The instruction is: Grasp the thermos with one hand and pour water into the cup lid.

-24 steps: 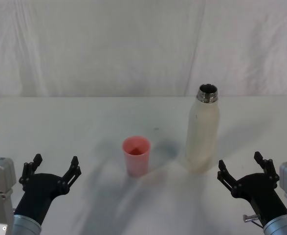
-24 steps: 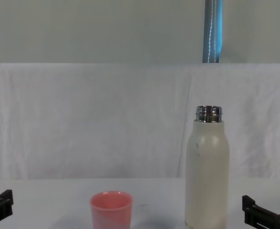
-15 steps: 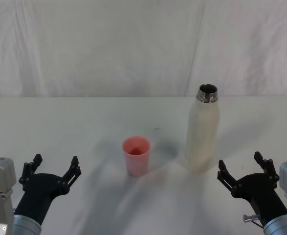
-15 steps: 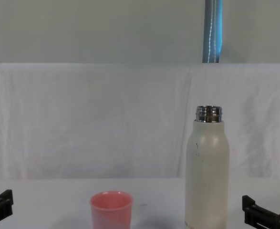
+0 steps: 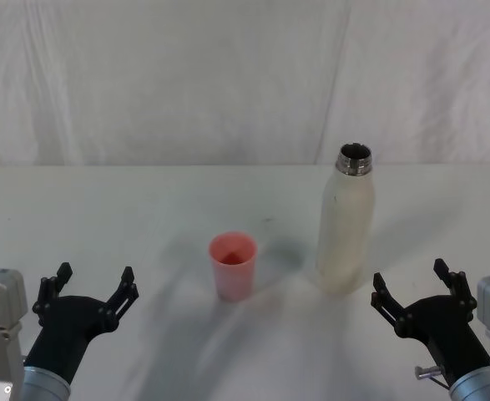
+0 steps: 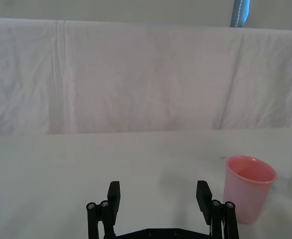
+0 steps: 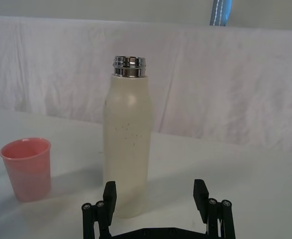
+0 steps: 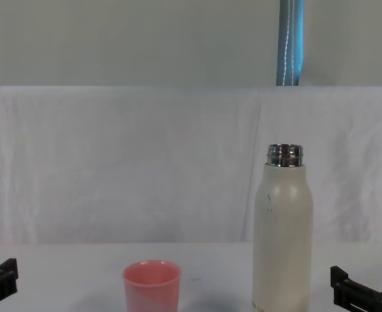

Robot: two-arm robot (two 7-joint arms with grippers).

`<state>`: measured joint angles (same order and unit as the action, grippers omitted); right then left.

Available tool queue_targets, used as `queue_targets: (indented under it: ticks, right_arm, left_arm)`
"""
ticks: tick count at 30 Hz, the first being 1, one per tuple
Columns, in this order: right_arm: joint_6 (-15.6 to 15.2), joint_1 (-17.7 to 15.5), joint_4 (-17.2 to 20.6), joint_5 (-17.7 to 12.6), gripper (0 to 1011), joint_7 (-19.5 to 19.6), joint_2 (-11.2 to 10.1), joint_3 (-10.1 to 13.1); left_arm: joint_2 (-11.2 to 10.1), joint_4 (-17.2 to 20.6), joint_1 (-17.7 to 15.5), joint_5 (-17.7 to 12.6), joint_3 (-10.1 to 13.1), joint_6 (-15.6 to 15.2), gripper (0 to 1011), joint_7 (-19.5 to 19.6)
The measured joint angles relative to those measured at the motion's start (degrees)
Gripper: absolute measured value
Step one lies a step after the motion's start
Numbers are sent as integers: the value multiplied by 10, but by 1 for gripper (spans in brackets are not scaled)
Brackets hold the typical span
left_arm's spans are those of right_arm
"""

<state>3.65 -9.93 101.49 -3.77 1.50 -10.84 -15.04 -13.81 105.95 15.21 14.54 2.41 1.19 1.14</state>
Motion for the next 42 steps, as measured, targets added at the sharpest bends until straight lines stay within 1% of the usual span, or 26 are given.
queue_targets:
  ticks: [36,39,42]
  right_arm:
    - [0,0,0,0,1001,-1,0,0]
    - [3,-2,6,-16,1001,-21,5,9]
    - [3,-2,10,-24,1001,-32,8,14]
  left_arm:
    - [0,0,0,0,0,0,1001,0]
    - [0,0,0,0,0,0,1001,0]
    - [0,0,0,0,0,0,1001,0]
